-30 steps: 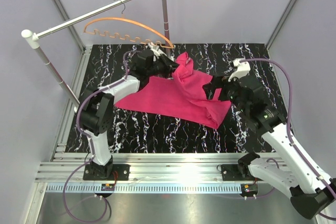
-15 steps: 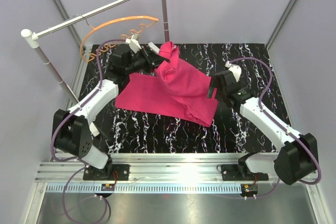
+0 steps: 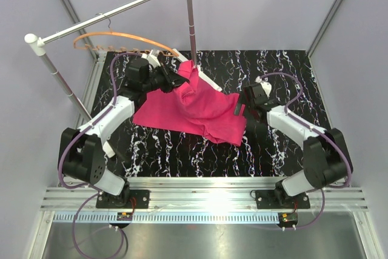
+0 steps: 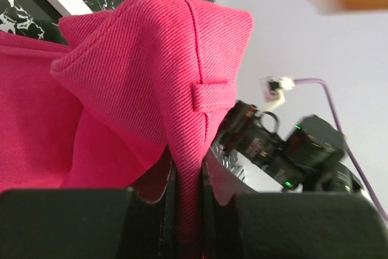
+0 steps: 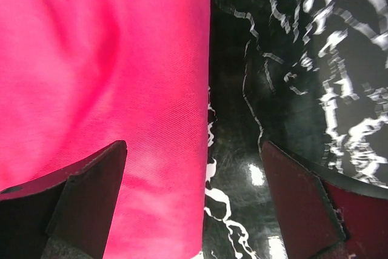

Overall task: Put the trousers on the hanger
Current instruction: Fold the trousers

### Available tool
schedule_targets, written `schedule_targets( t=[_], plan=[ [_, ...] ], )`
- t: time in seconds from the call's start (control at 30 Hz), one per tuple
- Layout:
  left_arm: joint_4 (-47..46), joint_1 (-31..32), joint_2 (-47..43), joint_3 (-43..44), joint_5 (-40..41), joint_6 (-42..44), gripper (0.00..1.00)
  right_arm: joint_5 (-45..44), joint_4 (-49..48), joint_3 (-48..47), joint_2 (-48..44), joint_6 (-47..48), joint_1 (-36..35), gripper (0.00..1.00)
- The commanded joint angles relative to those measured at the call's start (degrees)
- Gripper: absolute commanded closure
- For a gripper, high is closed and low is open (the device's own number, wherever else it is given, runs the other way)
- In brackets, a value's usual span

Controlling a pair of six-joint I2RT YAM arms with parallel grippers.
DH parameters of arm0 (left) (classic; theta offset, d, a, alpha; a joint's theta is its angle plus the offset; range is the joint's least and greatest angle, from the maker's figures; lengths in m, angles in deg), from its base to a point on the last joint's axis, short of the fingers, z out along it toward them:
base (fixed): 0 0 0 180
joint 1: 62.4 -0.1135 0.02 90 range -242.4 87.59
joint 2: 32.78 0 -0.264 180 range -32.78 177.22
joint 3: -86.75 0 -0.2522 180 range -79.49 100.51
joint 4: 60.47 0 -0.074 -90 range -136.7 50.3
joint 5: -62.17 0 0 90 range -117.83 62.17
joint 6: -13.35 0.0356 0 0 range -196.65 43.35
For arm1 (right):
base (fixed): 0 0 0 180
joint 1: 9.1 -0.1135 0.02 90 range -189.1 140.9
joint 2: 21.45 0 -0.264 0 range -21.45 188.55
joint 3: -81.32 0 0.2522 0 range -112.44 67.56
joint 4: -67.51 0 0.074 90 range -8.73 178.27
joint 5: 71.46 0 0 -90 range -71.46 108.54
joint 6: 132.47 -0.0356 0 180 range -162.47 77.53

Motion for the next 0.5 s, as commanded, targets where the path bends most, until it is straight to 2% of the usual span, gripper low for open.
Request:
schedule_targets(
  t=[0.0, 0.2, 0.3, 0.33, 0.37, 0.43, 0.47],
  plan=[
    [-3.3, -0.3, -1.6, 0.2, -0.5, 1.3, 1.00, 2.4, -3.2, 0.2, 3.7, -2.6, 0.3, 0.00],
    [-3.3, -0.5, -2.2, -1.3, -0.2, 2.9, 1.00, 5.7, -4.8, -0.8, 11.2, -2.9, 0.3, 0.00],
    [-3.4, -0.6, -2.6, -2.1, -0.1, 3.7, 1.00, 9.8, -6.5, -1.0, 13.8, -2.7, 0.4, 0.04],
    [-3.4, -0.8, -2.9, -2.3, 0.0, 4.1, 1.00, 11.7, -7.5, -0.8, 14.1, -2.9, 0.3, 0.08],
    [-3.4, -0.7, -3.0, -2.6, 0.0, 4.4, 1.00, 12.5, -7.7, -0.8, 14.4, -3.0, 0.3, 0.20],
    [-3.9, -0.8, -3.2, -3.6, 0.1, 4.5, 1.00, 13.3, -7.7, -0.8, 15.1, -3.0, 0.4, 0.33],
    [-4.1, -0.9, -3.1, -4.0, 0.2, 4.7, 1.00, 14.1, -7.4, -1.0, 15.3, -2.9, 0.4, 0.58]
  ],
)
